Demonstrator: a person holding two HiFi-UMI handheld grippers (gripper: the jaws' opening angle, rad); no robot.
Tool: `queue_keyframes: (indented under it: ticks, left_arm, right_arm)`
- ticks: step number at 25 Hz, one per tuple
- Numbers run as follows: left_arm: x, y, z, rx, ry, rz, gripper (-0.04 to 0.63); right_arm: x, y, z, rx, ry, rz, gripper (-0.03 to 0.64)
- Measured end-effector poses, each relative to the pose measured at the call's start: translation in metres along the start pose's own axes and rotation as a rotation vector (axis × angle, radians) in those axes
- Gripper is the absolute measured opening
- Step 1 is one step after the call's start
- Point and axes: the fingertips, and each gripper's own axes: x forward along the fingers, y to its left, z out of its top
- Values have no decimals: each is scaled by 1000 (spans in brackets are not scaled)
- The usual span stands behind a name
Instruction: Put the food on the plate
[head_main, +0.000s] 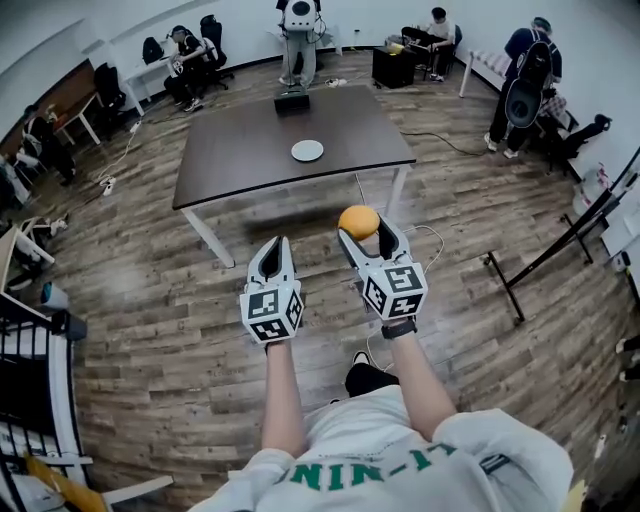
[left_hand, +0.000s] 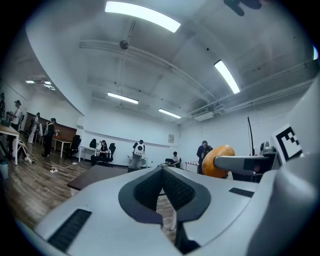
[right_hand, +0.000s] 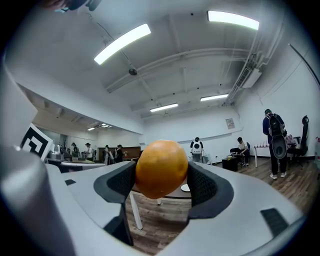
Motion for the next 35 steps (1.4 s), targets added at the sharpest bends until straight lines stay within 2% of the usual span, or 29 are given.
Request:
queue_keyframes:
  ticks: [7,15,20,23,27,32,35]
  left_arm:
    - [104,15,-9,47,35,9,12]
    - [243,46,20,48,24,72,12]
    - [330,42,7,125,80,68,12]
    - [370,38,5,115,57,35,12]
    - [418,50,8,90,54,23,12]
    - [486,77,2,69,58,1,12]
    - [536,100,-4,64,56,-24,12]
  right_arm:
    - [100,-72,-14,88,9,-1,331]
    - [226,-142,25,107,-38,72,331]
    - [285,-199,27,104,-74,103,331]
    - [313,-231,23,102,-61,88,331]
    - [356,-250,9,110,-11,95,331]
    - [417,-253,0,92,-34,159,331]
    - [468,-264,-9,69,-16,142,331]
